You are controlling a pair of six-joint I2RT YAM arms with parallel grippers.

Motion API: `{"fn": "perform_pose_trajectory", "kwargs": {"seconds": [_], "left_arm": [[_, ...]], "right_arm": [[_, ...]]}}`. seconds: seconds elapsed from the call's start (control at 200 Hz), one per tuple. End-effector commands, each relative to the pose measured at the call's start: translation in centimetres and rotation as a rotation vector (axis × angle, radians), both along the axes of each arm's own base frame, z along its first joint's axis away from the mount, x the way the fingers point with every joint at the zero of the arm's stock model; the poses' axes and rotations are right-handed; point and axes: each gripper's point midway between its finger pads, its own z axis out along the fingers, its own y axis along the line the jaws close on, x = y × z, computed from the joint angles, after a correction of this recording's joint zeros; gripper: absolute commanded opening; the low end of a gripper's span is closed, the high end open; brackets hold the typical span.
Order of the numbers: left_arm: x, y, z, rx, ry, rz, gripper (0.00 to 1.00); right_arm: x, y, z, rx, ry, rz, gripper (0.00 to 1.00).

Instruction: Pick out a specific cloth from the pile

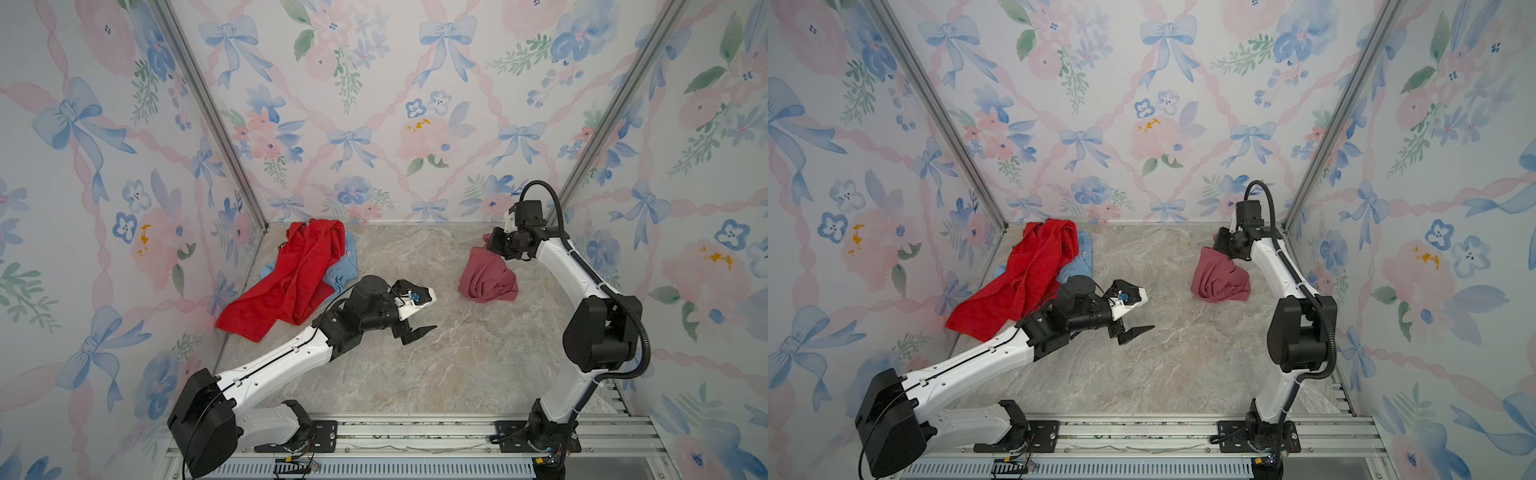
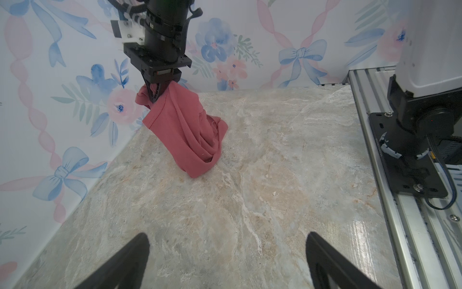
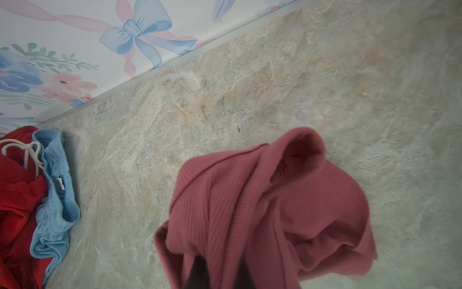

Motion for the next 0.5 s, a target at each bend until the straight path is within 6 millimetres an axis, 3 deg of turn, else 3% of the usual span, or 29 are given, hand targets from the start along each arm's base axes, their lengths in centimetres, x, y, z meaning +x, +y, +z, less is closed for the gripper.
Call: {"fn": "perform_pose_trajectory", "kwargs": {"seconds": [0.0, 0.305, 0.42, 0.495], "left_arm": [[0.1, -0.1, -0.1, -0.008, 0.007, 0.008, 0.98], [-0.4, -0.4, -0.2, -0.016, 0.021, -0.022, 0.98], [-1.2, -0.8, -0.1, -0.032, 0.042, -0.073, 0.98], [-1.6, -1.1, -0.2, -0.040, 0.058, -0.098, 0.98]], "right_arm": [[0.5, -0.7, 4.8, 0.030, -0.157, -0.026, 0.00], [-2.2, -7.7, 2.3, -0.159, -0.104, -0.115, 0.00], [-2.0, -8.8, 1.0, -0.265, -0.102, -0.125, 0.00], [-1.4, -8.4, 0.0, -0.337, -0.092, -0.104, 0.00]]}}
